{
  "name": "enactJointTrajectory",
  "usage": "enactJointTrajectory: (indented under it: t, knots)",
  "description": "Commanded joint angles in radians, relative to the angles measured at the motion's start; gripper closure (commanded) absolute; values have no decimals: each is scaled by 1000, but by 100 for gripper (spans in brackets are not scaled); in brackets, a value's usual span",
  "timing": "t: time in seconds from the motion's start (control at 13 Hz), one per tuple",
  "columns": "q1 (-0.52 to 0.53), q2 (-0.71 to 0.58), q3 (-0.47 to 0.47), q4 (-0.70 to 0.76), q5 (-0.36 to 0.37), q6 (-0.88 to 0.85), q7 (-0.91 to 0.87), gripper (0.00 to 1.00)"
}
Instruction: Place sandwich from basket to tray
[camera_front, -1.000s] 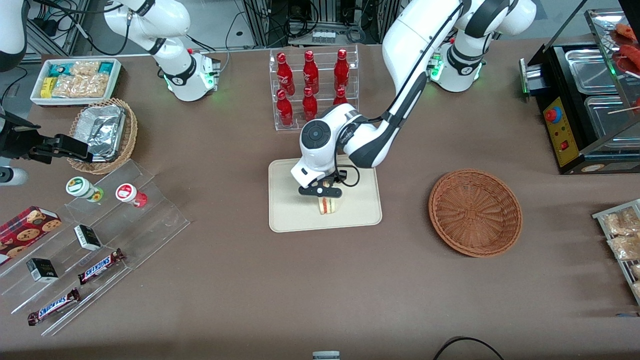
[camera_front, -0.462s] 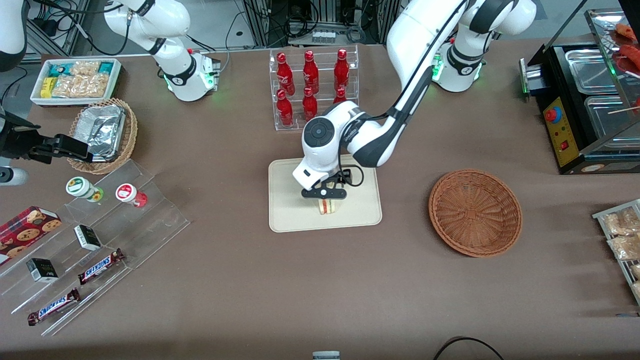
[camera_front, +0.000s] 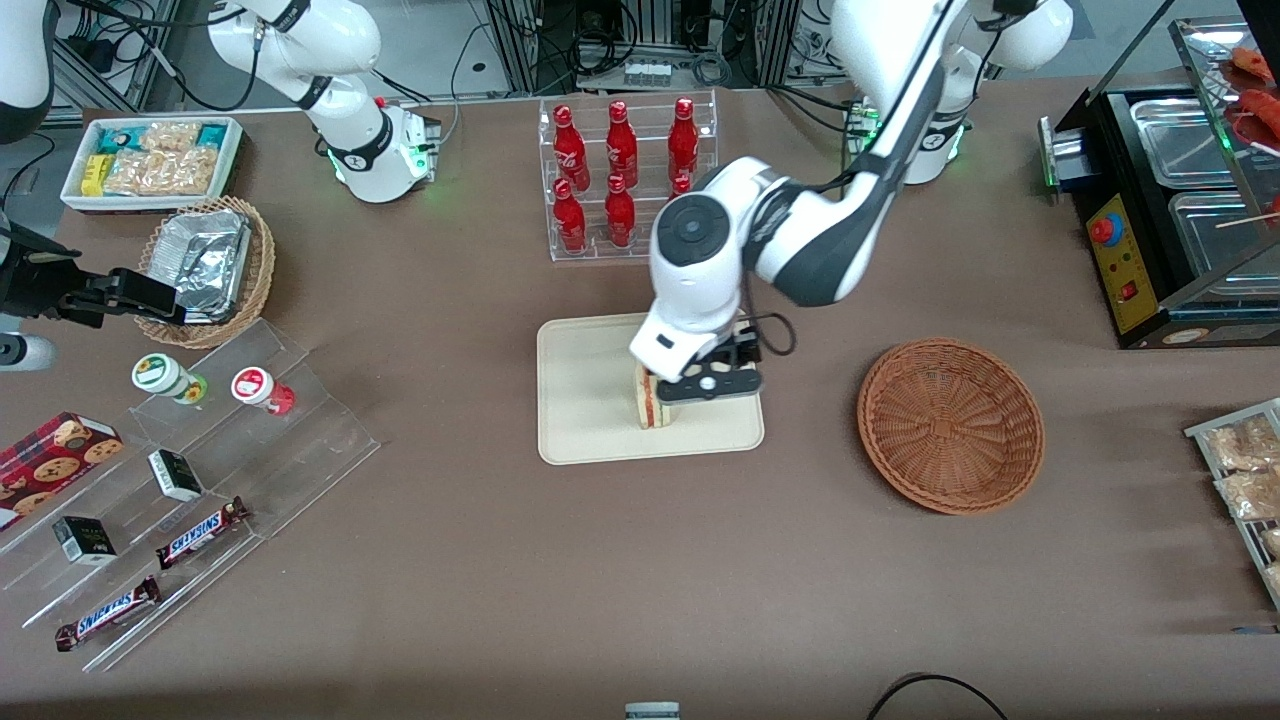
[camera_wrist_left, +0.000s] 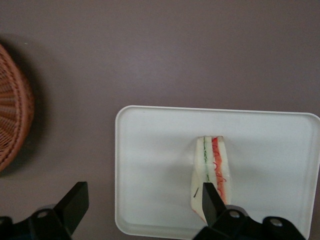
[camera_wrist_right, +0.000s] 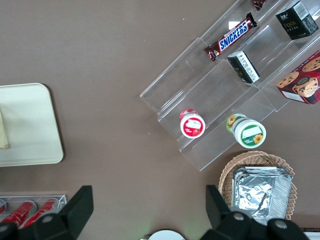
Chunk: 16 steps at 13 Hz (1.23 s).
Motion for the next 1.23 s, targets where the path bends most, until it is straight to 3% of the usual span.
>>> enactJointTrajectory:
  t: [0.0,0.54,1.15]
  knots:
    - [77,-137,0,-58,-3,-94,97,0]
    - [315,-384,2,-209,-6,-192,458,0]
    - [498,-475,4,-293,-43,-198,756,0]
